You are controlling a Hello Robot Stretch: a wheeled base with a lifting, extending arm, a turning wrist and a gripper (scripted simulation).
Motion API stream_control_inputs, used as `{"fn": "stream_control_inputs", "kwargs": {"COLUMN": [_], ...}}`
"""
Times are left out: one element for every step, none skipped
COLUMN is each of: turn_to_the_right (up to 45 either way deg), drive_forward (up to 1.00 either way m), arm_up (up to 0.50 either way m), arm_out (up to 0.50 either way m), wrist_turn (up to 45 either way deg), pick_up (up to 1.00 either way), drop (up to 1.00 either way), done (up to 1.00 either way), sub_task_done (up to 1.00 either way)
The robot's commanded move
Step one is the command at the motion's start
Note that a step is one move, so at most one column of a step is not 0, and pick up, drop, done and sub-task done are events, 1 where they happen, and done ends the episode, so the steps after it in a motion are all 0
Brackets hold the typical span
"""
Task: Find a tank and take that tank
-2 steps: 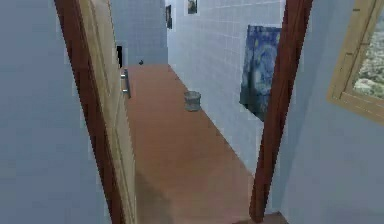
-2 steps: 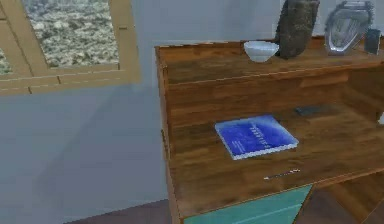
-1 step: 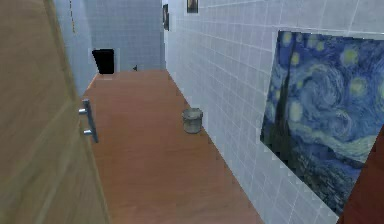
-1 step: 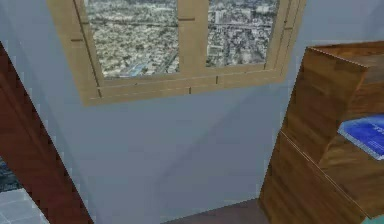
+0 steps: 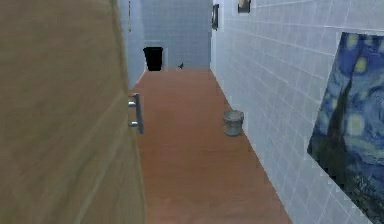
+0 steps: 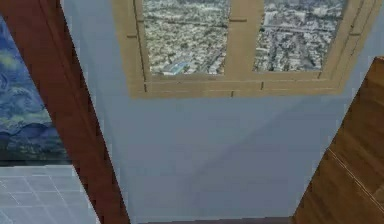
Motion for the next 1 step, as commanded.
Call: {"fn": "stream_control_inputs", "kwargs": {"turn_to_the_right": [0.0], "drive_forward": [1.0], "arm_up": [0.0], "arm_out": [0.0], "wrist_turn": [0.0], "pick_up": [0.0], "drop": [0.0], "done": [0.0], "sub_task_done": [0.0]}}
